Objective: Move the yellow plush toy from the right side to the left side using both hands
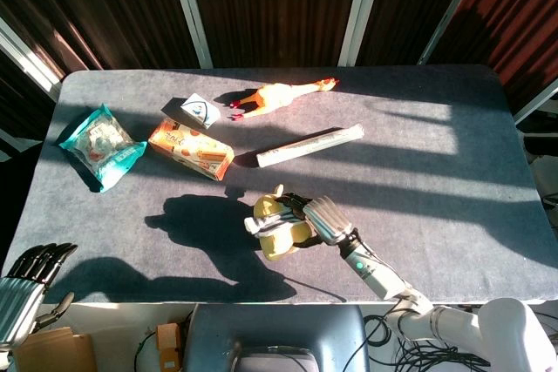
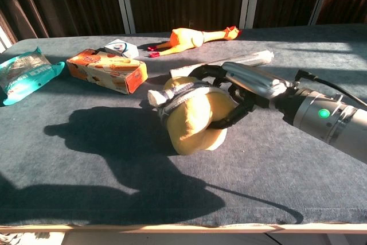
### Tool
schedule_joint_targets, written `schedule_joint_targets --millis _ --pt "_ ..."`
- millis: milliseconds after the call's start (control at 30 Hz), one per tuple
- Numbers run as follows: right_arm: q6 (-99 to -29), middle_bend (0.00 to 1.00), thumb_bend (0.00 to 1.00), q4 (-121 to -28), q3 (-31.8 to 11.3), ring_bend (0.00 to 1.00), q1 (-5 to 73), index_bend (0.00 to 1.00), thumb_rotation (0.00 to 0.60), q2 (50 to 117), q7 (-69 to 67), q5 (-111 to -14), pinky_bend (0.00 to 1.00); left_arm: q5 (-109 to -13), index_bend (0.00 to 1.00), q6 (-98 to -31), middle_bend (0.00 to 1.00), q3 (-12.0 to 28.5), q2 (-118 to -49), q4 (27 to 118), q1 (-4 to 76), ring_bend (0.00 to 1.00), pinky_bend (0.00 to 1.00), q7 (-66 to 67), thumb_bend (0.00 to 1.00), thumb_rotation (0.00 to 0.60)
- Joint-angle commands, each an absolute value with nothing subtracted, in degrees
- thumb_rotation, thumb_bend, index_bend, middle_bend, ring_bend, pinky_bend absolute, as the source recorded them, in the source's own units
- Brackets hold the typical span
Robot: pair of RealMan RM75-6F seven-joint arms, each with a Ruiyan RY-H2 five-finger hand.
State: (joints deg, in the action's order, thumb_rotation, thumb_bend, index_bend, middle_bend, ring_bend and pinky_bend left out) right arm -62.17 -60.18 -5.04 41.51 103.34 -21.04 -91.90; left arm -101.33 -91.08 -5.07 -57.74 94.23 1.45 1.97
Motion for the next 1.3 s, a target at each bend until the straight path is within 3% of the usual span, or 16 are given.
schedule_joint_targets --millis 33,200,267,333,467,667,833,1033,1200,1300 --pt "-58.93 0.37 0.44 -57.45 -4.02 0.35 43.33 0.51 0.600 105.64 -24.33 -91.54 0.67 -101.49 0.16 -91.24 0.17 -5.13 -57.66 94.16 1.42 0.15 0.18 1.73 0.31 0.600" --pt "-58.20 0.11 0.31 -57.38 -2.05 0.05 43.49 0.24 0.600 105.17 -26.12 -92.57 0.27 -101.51 0.16 -91.19 0.17 -5.18 -57.63 94.02 1.44 0.15 0.18 1.57 0.31 0.600" --pt "-57.98 0.01 0.24 -58.75 -1.19 0.00 43.30 0.07 0.600 103.96 -26.14 -92.87 0.13 -101.52 0.16 -90.89 0.17 -5.22 -57.63 94.04 1.55 0.15 0.18 1.70 0.31 0.600" --pt "-58.23 0.00 0.19 -60.56 -0.60 0.00 43.08 0.00 0.600 102.54 -25.86 -93.23 0.06 -101.52 0.16 -90.59 0.17 -5.29 -57.61 94.10 1.66 0.15 0.18 1.78 0.31 0.600" --pt "-60.93 0.00 0.11 -64.87 0.37 0.00 42.31 0.00 0.600 98.64 -25.06 -94.83 0.02 -101.36 0.16 -90.01 0.17 -5.24 -57.83 94.21 1.87 0.15 0.18 2.53 0.31 0.600" --pt "-64.30 0.00 0.08 -74.53 2.35 0.00 40.56 0.00 0.600 89.56 -23.53 -96.71 0.00 -101.00 0.16 -89.17 0.15 -5.11 -58.24 94.23 2.22 0.14 0.19 3.33 0.31 0.600" --pt "-64.98 0.00 0.08 -85.39 4.49 0.00 37.45 0.00 0.600 75.67 -17.68 -94.49 0.00 -101.27 0.11 -89.66 0.06 -4.79 -59.05 93.37 2.32 0.10 0.19 3.39 0.31 0.600" --pt "-62.03 0.00 0.08 -102.74 10.21 0.00 30.91 0.00 0.600 56.56 -2.71 -83.89 0.00 -101.50 0.01 -88.00 0.00 -3.08 -60.98 93.51 4.64 0.00 0.19 4.37 0.31 0.600" --pt "-65.02 0.00 0.08 -103.38 11.15 0.00 27.96 0.00 0.600 54.02 -2.75 -83.64 0.00 -102.13 0.00 -85.59 0.00 -2.02 -61.93 93.52 6.88 0.00 0.19 7.05 0.31 0.600" --pt "-70.98 0.00 0.08 -98.92 11.22 0.00 22.25 0.00 0.600 54.32 -5.24 -81.80 0.00 -105.37 0.00 -74.63 0.00 -1.23 -64.33 94.26 15.02 0.00 0.19 9.14 0.30 0.600"
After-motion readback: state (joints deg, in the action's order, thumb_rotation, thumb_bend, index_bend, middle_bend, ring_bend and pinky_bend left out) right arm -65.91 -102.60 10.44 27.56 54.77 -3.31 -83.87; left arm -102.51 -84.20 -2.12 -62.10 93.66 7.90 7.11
